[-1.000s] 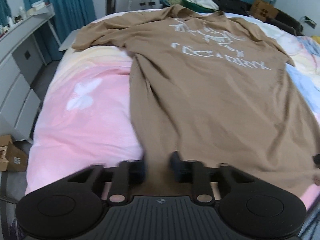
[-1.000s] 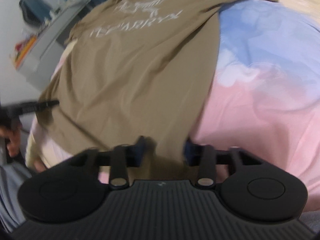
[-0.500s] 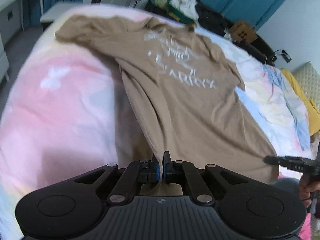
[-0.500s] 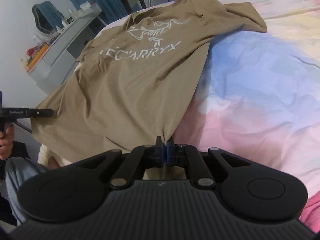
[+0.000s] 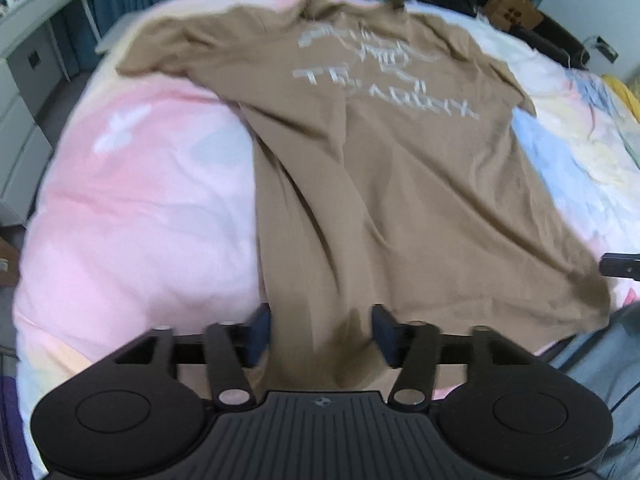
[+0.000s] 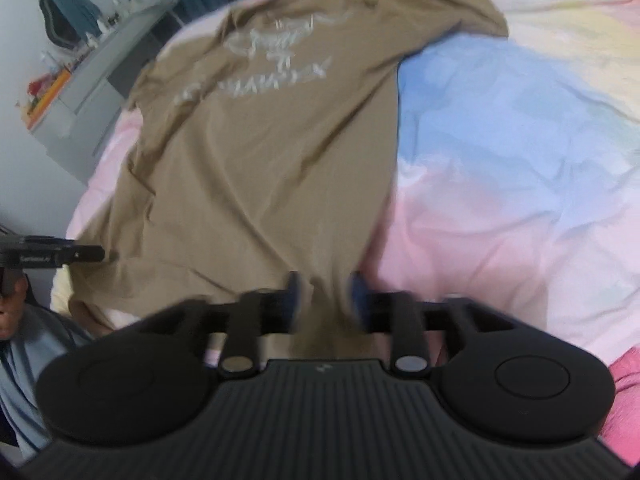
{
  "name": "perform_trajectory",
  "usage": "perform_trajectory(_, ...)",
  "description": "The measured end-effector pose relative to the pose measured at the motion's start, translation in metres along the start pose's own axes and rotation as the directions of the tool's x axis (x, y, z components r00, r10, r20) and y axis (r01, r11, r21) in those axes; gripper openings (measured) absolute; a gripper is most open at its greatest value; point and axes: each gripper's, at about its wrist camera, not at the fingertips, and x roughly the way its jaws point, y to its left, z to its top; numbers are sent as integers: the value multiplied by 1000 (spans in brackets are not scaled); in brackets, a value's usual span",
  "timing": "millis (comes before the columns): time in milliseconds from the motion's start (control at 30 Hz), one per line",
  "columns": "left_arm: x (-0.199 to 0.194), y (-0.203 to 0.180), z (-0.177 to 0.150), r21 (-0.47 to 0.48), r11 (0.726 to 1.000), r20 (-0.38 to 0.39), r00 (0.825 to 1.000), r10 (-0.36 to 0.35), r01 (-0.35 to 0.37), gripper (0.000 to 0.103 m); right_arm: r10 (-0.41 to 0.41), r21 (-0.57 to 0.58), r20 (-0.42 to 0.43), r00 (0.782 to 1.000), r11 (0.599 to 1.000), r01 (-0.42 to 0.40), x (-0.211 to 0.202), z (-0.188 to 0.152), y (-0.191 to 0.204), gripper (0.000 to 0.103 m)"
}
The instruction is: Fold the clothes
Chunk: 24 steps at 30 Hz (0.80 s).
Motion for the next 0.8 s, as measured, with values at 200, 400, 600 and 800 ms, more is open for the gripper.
perform_trajectory(200, -18, 26, 30, -111, 994, 210, 977, 30, -6, 75, -17, 2, 188, 982, 1000, 16, -7, 33, 10, 67)
perform_trajectory(400, 12, 47, 94, -107, 965, 407, 875, 262, -239, 74, 22, 60, 305, 952, 997, -42, 49, 79, 26, 67)
perform_trajectory(600, 63, 90, 167, -26, 918, 435, 823, 366, -395, 73, 46, 9, 309, 950, 999, -51, 112, 82, 21, 67)
perform_trajectory(800, 107, 140, 195, 18, 918, 391, 848, 358, -396, 70, 64, -35, 301, 952, 998, -56, 138, 97, 21, 67)
